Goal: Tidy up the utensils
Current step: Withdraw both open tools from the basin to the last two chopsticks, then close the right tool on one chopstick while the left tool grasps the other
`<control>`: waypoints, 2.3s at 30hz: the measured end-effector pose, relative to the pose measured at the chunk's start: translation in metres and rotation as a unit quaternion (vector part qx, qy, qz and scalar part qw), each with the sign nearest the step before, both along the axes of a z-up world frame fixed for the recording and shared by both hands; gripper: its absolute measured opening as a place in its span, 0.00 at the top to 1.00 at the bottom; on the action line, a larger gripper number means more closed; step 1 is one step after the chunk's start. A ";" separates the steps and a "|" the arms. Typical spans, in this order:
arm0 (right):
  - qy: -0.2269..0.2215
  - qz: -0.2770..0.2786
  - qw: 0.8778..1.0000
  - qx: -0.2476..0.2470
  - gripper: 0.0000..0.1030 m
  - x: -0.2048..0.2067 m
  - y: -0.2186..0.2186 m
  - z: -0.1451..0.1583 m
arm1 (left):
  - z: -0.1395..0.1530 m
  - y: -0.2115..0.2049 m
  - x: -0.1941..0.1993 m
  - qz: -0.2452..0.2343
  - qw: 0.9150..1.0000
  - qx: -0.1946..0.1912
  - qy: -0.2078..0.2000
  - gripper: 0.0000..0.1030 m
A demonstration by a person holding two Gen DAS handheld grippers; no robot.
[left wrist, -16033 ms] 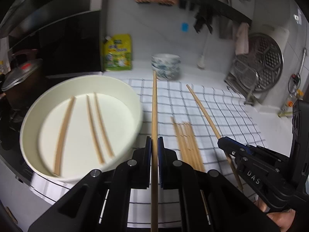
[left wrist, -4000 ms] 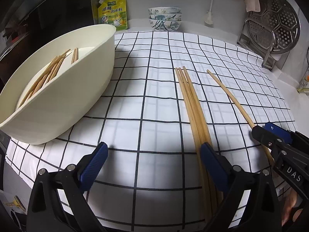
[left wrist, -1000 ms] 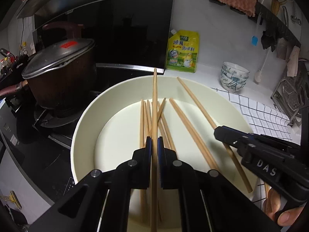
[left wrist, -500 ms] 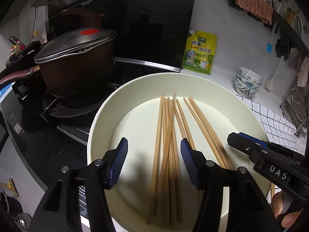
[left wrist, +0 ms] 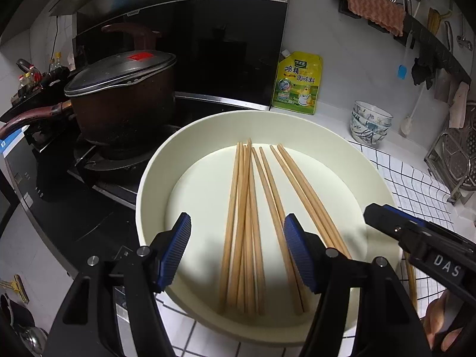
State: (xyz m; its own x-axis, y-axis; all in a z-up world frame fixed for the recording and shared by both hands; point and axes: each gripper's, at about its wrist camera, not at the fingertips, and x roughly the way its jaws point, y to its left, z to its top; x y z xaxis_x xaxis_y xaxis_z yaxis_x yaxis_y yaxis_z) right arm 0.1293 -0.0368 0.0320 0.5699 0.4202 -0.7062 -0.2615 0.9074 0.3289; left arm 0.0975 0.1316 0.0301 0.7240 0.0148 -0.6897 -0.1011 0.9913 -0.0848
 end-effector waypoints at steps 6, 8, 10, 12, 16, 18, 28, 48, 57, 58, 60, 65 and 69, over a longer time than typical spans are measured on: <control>-0.014 -0.026 1.000 0.001 0.63 -0.023 -0.029 0.009 | 0.000 -0.017 -0.015 -0.012 1.000 -0.005 0.002 0.36; -0.019 -0.037 0.999 0.002 0.56 -0.031 -0.041 0.010 | 0.001 -0.025 -0.021 -0.019 1.000 -0.007 0.001 0.34; -0.020 -0.045 0.999 -0.002 0.56 -0.038 -0.051 0.010 | 0.002 -0.033 -0.027 -0.025 1.000 -0.006 0.001 0.31; -0.020 -0.052 0.998 -0.008 0.56 -0.044 -0.062 0.009 | 0.001 -0.042 -0.033 -0.033 0.999 -0.006 0.002 0.29; -0.020 -0.075 0.997 -0.018 0.55 -0.060 -0.091 0.006 | 0.000 -0.060 -0.044 -0.051 0.998 -0.019 0.008 0.27; -0.019 -0.088 0.996 -0.022 0.54 -0.068 -0.106 0.003 | -0.002 -0.071 -0.050 -0.059 0.998 -0.017 0.008 0.26; 0.012 -0.125 0.989 -0.074 0.53 -0.094 -0.152 -0.031 | -0.009 -0.120 -0.070 -0.101 0.995 -0.010 0.009 0.18; 0.035 -0.090 0.986 -0.136 0.53 -0.099 -0.143 -0.077 | -0.028 -0.160 -0.082 -0.133 0.990 0.004 0.039 0.16; 0.034 -0.070 0.985 -0.155 0.89 -0.099 -0.147 -0.081 | -0.035 -0.171 -0.079 -0.139 0.989 0.005 0.055 0.13; 0.036 -0.069 0.985 -0.153 0.93 -0.099 -0.149 -0.081 | -0.037 -0.174 -0.078 -0.141 0.988 0.005 0.058 0.13; 0.039 -0.070 0.986 -0.146 0.93 -0.099 -0.155 -0.081 | -0.042 -0.180 -0.076 -0.145 0.987 0.005 0.066 0.13; 0.046 -0.090 0.985 -0.138 0.94 -0.103 -0.179 -0.081 | -0.052 -0.200 -0.070 -0.154 0.985 0.012 0.076 0.13; 0.053 -0.108 0.985 -0.126 0.94 -0.109 -0.202 -0.081 | -0.060 -0.216 -0.061 -0.153 0.985 0.021 0.073 0.12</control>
State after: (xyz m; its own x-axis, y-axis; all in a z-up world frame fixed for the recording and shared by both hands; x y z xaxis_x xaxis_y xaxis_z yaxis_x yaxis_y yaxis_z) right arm 0.0201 -0.2392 -0.0492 0.5449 0.1017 -0.8323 -0.0301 0.9944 0.1018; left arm 0.0364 -0.0848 -0.0297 0.5917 -0.1588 -0.7904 0.1953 0.9794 -0.0505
